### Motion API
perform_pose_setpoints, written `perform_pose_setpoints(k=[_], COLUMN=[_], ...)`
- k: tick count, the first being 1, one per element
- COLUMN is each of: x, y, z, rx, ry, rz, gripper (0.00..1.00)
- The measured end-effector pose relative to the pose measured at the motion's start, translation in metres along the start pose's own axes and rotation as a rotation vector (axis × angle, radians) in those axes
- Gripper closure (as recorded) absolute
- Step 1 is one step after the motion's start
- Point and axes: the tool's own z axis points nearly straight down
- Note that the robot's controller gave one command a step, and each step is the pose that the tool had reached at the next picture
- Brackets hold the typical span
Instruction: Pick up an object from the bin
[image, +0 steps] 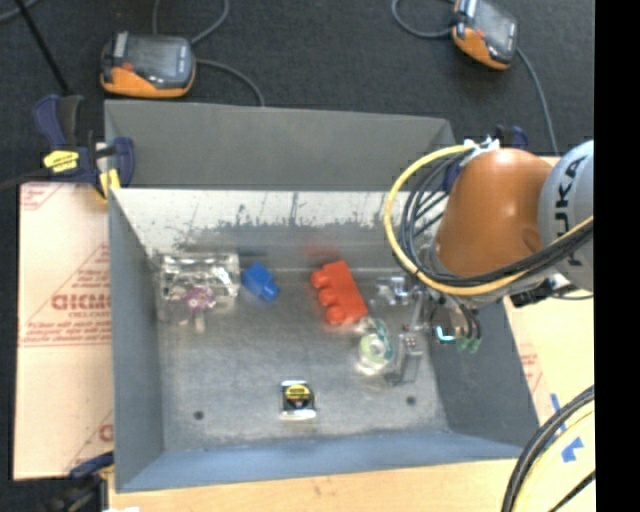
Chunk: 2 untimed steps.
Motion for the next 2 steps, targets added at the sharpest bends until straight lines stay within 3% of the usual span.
perform_pose_setpoints(k=[1,2], x=[0.047,-0.007], y=[-0.009,-0.062], z=[0.123,0.076], rx=[0.001,0.001], ry=[-0.017,-0.013], rz=[-0.054,0.131], gripper=[0.0,0.0])
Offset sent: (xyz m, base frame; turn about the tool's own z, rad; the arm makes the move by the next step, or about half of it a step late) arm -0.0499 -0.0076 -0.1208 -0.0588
